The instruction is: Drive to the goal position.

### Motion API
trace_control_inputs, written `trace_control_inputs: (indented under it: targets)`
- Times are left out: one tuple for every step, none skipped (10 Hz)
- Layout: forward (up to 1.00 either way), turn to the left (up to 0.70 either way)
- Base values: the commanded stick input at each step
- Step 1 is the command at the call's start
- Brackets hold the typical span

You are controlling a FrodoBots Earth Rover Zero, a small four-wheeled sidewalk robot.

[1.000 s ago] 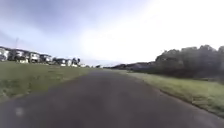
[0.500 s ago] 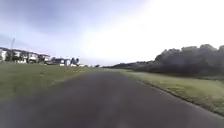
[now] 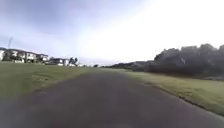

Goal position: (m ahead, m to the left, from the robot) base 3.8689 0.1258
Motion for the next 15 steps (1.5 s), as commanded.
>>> trace_control_inputs:
  targets:
    - [1.0,0.0]
    - [1.0,0.0]
    - [1.0,0.0]
    - [1.0,0.0]
    - [1.0,0.0]
    - [1.0,0.03]
    - [1.0,0.07]
    - [1.0,0.1]
    - [1.0,0.14]
    - [1.0,0.17]
    - [1.0,0.21]
    - [1.0,0.24]
    - [1.0,0.0]
    - [1.0,0.0]
    - [1.0,0.0]
